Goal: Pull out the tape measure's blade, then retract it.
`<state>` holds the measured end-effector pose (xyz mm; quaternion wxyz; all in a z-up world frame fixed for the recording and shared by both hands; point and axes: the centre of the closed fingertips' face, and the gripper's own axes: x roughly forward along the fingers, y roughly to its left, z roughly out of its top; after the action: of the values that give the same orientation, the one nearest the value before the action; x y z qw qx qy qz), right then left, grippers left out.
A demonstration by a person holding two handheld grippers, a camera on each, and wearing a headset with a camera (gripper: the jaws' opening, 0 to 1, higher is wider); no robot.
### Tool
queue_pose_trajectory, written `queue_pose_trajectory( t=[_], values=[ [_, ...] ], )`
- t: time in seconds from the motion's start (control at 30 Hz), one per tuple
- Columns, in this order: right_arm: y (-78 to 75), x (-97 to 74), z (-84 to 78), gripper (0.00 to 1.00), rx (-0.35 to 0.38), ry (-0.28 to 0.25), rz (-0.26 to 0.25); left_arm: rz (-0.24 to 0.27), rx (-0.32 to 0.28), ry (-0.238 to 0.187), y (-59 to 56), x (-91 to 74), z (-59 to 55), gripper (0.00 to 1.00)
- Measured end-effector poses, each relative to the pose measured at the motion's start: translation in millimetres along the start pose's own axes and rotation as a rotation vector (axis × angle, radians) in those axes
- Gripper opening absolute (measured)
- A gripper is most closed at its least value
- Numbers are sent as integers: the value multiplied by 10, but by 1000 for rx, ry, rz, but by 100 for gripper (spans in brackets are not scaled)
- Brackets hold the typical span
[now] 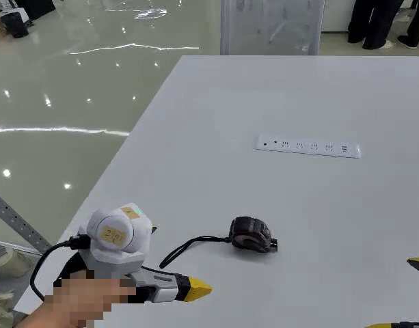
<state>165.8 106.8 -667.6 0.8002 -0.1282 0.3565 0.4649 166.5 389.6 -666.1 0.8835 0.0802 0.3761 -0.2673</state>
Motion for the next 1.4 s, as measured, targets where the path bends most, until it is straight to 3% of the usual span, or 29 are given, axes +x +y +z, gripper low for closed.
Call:
queue_pose_trajectory(
  t=[0.73,1.17,1.4],
  values=[
    [-51,293,139,92,-52,15,20,-50,89,11,-29,369,157,91],
    [22,553,183,87,-131,40,73,-92,138,22,-64,643,228,88],
    [23,706,265,81,-162,27,92,-104,202,46,-90,785,252,86]
  ],
)
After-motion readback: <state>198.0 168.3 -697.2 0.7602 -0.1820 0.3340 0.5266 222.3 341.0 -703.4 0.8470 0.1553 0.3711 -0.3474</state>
